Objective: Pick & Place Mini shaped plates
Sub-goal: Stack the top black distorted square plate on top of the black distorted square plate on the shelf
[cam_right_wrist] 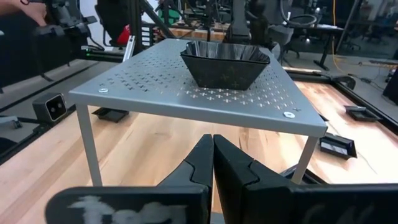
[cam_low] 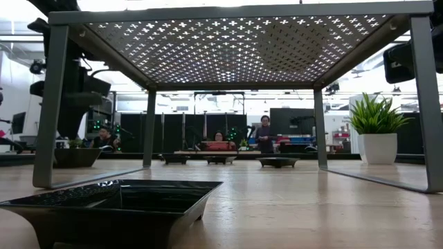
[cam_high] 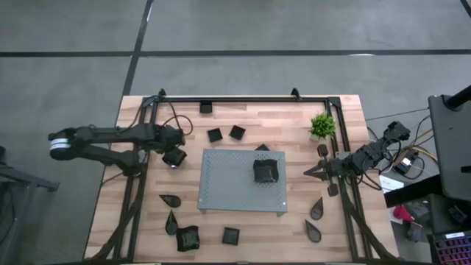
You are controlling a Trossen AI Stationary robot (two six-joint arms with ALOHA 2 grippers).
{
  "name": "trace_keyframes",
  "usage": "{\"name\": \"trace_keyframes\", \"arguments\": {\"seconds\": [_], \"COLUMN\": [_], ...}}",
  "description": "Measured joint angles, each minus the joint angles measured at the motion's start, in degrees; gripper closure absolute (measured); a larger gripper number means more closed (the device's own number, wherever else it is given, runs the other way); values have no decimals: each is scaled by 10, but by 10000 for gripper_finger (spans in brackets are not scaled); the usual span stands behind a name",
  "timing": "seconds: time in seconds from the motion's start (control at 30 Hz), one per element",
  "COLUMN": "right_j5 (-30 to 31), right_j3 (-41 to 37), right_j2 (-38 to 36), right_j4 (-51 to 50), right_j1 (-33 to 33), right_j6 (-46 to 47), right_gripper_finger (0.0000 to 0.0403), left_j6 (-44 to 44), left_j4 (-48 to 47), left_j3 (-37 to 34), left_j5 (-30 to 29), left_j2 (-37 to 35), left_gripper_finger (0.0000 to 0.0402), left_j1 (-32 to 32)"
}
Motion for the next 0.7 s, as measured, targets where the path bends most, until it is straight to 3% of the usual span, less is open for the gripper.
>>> {"name": "trace_keyframes", "arguments": {"seconds": [0.33, 0.7], "right_j5": [0, 0], "right_j3": [0, 0], "right_j2": [0, 0], "right_j4": [0, 0], "right_j1": [0, 0], "right_j6": [0, 1], "right_gripper_finger": [394, 394], "left_j6": [17, 14], "left_j4": [55, 50], "left_j3": [-1, -22], "left_j5": [-3, 8], "left_j2": [43, 92], "left_gripper_finger": [230, 243], "left_j1": [11, 10]}}
